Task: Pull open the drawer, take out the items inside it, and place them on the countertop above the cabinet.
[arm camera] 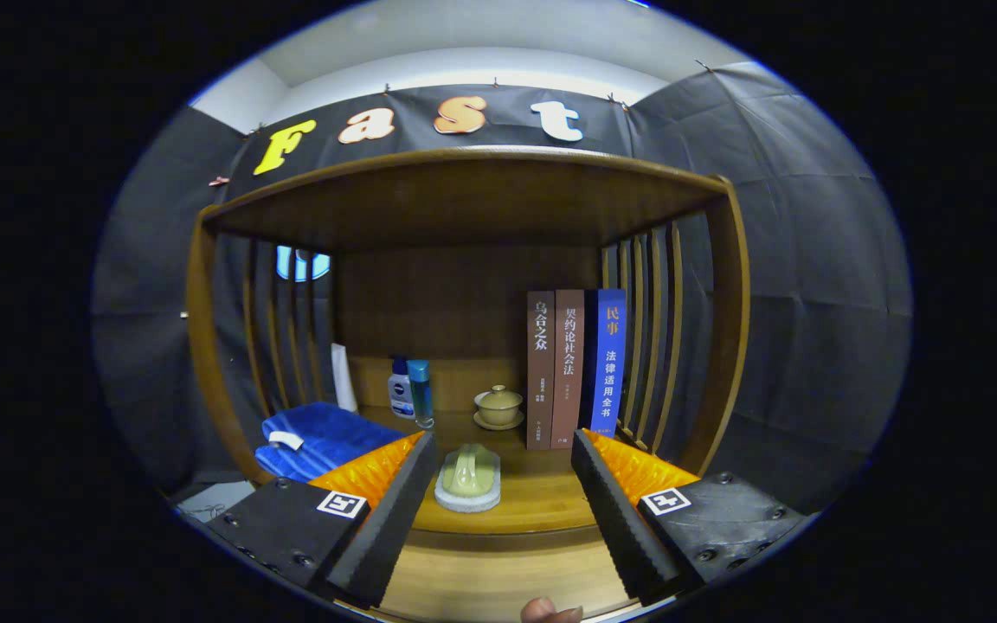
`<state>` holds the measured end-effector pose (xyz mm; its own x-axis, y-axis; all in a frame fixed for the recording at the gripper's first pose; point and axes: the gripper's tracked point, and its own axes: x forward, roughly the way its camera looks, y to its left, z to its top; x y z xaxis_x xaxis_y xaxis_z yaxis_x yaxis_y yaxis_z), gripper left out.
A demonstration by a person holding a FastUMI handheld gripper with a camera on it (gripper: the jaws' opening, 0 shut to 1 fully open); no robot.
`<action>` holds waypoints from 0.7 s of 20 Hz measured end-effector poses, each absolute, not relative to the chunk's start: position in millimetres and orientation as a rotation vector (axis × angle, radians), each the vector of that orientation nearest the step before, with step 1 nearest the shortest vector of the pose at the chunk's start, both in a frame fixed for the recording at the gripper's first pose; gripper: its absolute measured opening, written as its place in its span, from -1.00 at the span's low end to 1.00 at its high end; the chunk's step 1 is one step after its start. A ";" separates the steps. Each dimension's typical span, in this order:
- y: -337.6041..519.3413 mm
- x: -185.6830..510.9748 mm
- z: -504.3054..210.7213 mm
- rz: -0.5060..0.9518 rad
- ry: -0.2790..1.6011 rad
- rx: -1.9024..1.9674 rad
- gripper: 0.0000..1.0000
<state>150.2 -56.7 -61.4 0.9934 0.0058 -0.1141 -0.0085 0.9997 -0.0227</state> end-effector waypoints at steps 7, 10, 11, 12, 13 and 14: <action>-38.8 48.7 -79.9 0.009 0.005 0.011 0.99; -39.8 11.4 -112.0 -0.013 0.033 0.032 0.99; -40.6 2.8 -125.6 -0.015 0.050 0.040 0.99; -43.5 -3.2 -140.4 -0.015 0.066 0.038 0.99; -46.0 -10.7 -157.2 -0.015 0.099 0.034 0.99; -46.5 -16.0 -173.0 -0.011 0.126 0.032 0.99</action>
